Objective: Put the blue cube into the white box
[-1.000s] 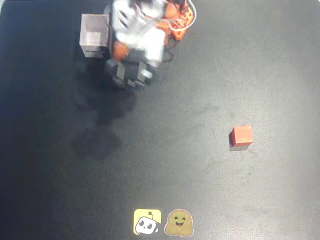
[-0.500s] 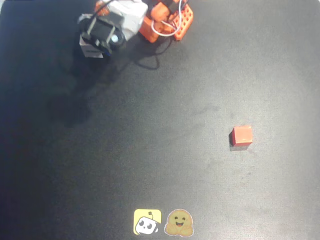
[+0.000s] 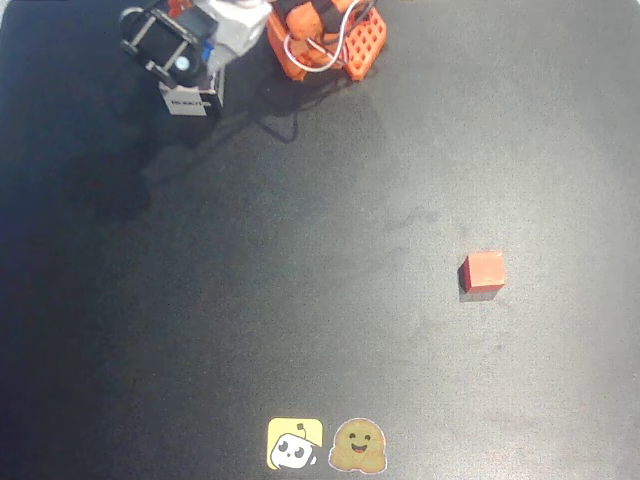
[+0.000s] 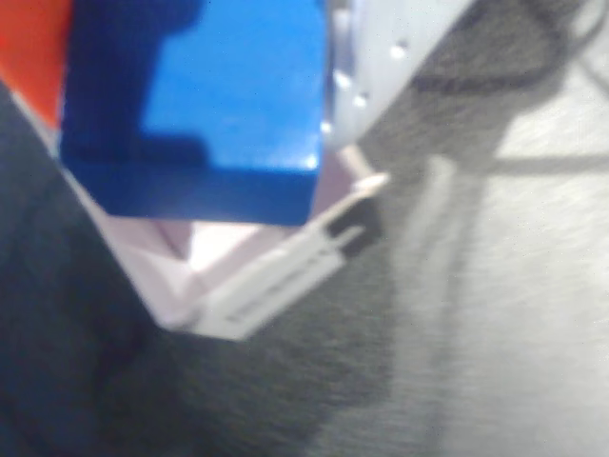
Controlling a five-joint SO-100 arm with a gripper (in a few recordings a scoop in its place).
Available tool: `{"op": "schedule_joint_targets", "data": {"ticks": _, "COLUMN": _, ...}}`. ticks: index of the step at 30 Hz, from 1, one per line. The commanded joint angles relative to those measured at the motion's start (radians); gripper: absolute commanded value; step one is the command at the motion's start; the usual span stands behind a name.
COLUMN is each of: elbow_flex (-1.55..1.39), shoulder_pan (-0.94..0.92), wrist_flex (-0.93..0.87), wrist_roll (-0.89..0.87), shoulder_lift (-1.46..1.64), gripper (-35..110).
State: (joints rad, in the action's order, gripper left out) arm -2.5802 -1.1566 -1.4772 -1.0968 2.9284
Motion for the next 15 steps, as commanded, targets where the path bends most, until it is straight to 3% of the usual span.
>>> {"op": "schedule_joint_targets", "data": {"ticks": 1, "elbow_flex": -0.018, "shoulder_pan": -0.051, "wrist_flex": 0.028, "wrist_roll": 0.029, "shoulder_lift": 0.011, "gripper": 0}}
{"op": "schedule_joint_targets", "data": {"ticks": 15, "elbow_flex": -0.041, "shoulder_pan": -0.149, "wrist_flex": 0.051, "wrist_roll": 0.072, "shoulder_lift": 0.012, "gripper": 4}}
